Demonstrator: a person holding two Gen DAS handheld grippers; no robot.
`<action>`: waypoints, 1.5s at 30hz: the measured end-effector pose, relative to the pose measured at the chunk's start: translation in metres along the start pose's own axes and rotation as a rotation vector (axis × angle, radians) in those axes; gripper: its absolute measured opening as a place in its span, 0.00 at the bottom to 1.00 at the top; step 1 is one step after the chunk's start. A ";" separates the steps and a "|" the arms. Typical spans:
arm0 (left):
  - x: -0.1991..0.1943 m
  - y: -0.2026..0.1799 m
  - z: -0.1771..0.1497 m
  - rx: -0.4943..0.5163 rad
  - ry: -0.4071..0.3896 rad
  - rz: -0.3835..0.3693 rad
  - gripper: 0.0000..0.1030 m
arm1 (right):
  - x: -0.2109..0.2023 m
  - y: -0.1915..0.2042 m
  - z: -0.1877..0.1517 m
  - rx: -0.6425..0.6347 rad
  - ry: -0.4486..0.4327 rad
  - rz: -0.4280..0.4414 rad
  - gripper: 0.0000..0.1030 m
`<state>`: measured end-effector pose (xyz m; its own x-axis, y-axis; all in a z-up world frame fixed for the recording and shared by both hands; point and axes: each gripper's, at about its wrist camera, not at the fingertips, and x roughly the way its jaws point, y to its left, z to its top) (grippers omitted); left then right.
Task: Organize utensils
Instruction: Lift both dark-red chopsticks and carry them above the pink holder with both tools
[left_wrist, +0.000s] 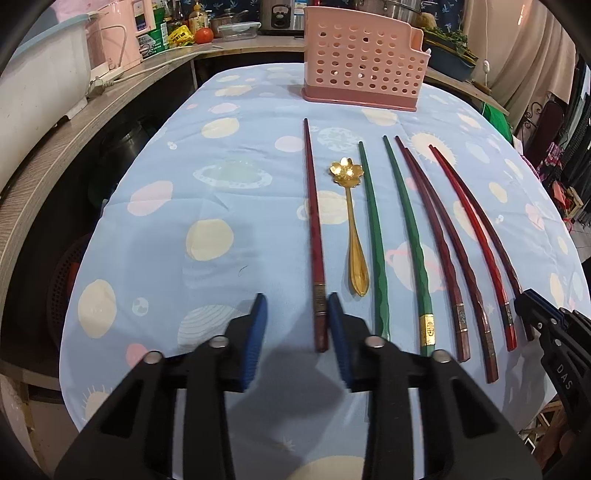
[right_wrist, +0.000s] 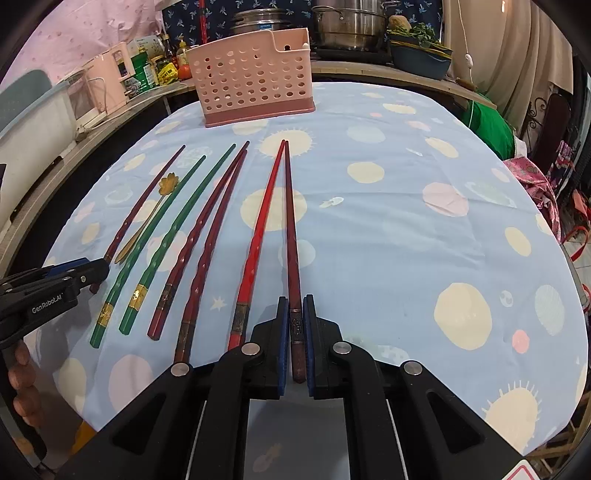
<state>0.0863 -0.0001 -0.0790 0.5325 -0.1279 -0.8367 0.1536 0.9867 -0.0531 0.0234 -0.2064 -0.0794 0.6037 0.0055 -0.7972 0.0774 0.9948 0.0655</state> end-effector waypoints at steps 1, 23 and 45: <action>0.000 0.001 0.000 -0.001 0.001 -0.005 0.23 | 0.000 0.000 0.000 0.000 0.000 0.001 0.07; -0.053 0.021 0.027 -0.088 -0.065 -0.086 0.07 | -0.052 -0.012 0.028 0.055 -0.102 0.062 0.07; -0.141 0.027 0.165 -0.116 -0.345 -0.135 0.07 | -0.120 -0.040 0.171 0.115 -0.392 0.129 0.07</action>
<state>0.1529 0.0282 0.1271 0.7654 -0.2646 -0.5867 0.1571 0.9608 -0.2283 0.0833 -0.2646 0.1164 0.8682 0.0681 -0.4915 0.0562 0.9707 0.2338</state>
